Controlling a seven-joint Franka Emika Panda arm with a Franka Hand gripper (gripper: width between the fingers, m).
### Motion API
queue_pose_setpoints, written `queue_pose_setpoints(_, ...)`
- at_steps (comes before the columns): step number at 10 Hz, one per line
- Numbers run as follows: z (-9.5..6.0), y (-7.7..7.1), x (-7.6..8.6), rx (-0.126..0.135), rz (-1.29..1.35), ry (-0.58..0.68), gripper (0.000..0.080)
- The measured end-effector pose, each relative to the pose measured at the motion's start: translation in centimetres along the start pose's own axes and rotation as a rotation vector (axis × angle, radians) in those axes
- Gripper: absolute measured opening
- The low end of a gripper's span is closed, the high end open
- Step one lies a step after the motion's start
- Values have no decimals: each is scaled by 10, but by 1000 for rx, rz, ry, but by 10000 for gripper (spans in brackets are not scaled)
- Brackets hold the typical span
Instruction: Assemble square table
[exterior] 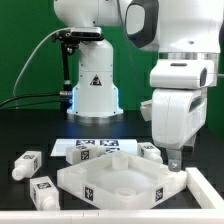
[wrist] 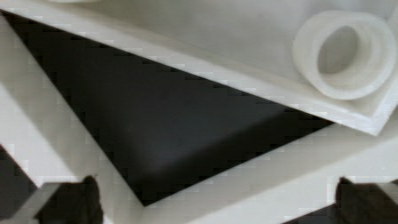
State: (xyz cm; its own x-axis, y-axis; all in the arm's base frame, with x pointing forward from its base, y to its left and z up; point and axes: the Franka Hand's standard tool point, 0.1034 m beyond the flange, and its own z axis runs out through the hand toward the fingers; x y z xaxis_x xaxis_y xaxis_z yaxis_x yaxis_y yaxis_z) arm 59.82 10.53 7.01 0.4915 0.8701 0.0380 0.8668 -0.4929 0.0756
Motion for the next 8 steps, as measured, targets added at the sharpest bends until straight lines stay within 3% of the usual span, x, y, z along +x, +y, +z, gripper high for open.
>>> queue_pose_setpoints(6, 0, 1, -1, 1, 5, 0, 650)
queue_pose_setpoints(8, -6, 17, -21, -10, 42, -12, 650)
